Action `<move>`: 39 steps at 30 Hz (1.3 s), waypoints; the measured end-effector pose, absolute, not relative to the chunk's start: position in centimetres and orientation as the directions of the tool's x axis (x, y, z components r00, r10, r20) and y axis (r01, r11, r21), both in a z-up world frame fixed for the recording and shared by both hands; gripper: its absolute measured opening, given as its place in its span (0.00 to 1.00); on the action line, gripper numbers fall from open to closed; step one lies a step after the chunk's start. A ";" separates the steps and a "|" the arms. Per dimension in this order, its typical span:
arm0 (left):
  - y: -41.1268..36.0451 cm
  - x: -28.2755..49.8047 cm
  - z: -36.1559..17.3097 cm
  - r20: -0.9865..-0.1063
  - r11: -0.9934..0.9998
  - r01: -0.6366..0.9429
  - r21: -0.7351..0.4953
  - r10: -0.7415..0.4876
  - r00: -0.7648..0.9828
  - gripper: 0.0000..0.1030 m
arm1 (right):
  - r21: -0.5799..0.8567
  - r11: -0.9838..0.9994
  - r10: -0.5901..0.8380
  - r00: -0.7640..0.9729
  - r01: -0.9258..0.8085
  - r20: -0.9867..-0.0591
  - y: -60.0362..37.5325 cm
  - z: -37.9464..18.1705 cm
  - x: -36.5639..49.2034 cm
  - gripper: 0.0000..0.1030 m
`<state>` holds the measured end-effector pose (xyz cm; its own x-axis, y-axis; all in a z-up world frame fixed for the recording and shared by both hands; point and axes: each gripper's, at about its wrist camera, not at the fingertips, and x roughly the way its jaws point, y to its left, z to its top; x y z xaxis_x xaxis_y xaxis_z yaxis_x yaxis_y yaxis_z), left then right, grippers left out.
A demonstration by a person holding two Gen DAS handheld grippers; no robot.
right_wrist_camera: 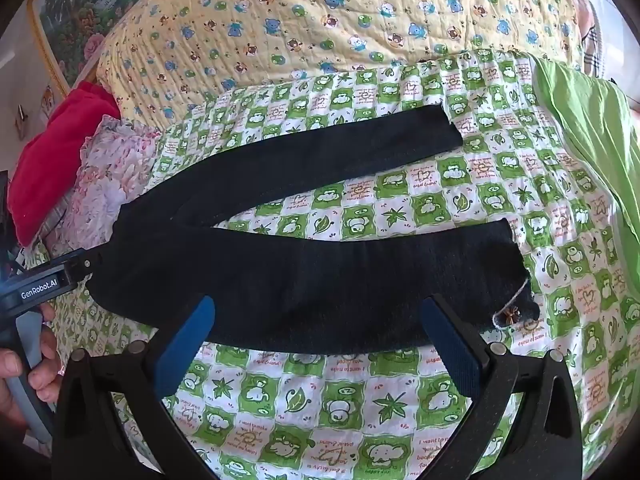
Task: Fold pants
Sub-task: 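Move both grippers over the black pants toward the waistband and leg cuffs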
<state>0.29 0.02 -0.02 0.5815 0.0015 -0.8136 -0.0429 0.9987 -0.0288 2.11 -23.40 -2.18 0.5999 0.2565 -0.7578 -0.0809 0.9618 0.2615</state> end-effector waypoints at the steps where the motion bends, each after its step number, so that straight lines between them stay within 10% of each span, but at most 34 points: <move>1: 0.1 0.1 0.3 -0.805 0.999 -0.041 -0.034 -0.003 0.593 0.86 | 0.263 0.962 0.257 0.599 -0.080 -0.758 -23.4 -2.2 2.0 1.00; 14: -2.1 -0.5 5.2 -0.717 0.986 -0.058 0.159 0.155 0.680 0.86 | 0.271 0.960 0.256 0.607 -0.070 -0.752 -23.7 -2.1 1.2 1.00; 39: 0.3 2.0 6.2 -0.751 0.981 -0.138 0.139 0.195 0.631 0.86 | 0.284 0.955 0.284 0.561 -0.089 -0.777 -22.4 -3.3 3.1 1.00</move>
<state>1.99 0.35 6.21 0.6311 0.1947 -0.7509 -0.1375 0.9807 0.1387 3.12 -22.35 -3.32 0.5612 0.2837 -0.7775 -0.0888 0.9546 0.2842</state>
